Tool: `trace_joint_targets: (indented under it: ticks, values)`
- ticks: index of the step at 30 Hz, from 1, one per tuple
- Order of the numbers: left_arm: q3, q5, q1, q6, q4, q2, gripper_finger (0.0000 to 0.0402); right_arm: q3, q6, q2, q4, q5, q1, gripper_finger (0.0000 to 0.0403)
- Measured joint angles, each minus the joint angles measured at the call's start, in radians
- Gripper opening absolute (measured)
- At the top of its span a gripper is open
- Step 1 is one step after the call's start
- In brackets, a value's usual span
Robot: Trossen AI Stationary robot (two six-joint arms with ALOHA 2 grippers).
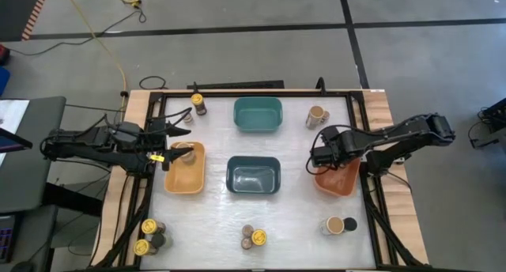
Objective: Sort spices by type
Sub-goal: Put the yellow seasoning bottle into the orange bin
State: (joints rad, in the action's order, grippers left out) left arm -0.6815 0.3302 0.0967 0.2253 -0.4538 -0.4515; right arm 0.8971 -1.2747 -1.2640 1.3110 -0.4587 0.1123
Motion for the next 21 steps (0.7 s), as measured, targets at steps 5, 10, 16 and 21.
trace_joint_targets:
  ticks: [5, 10, 16, 21]
  values:
    - [0.000, 0.000, 0.000, 0.005, 0.000, 0.000, 0.0299, -0.052, -0.028, 0.000, -0.050, 0.026, -0.011, 0.0256]
    - [0.000, -0.002, 0.000, 0.008, 0.000, 0.000, 0.0299, -0.066, -0.078, 0.000, -0.058, 0.024, 0.000, 0.0256]
    - [0.000, -0.003, 0.000, 0.008, 0.000, 0.000, 0.0299, -0.067, -0.079, 0.000, -0.057, 0.025, 0.007, 0.0256]
    - [-0.001, -0.003, 0.000, 0.008, 0.000, 0.000, 0.0299, -0.067, -0.079, 0.000, -0.058, 0.026, 0.007, 0.0256]
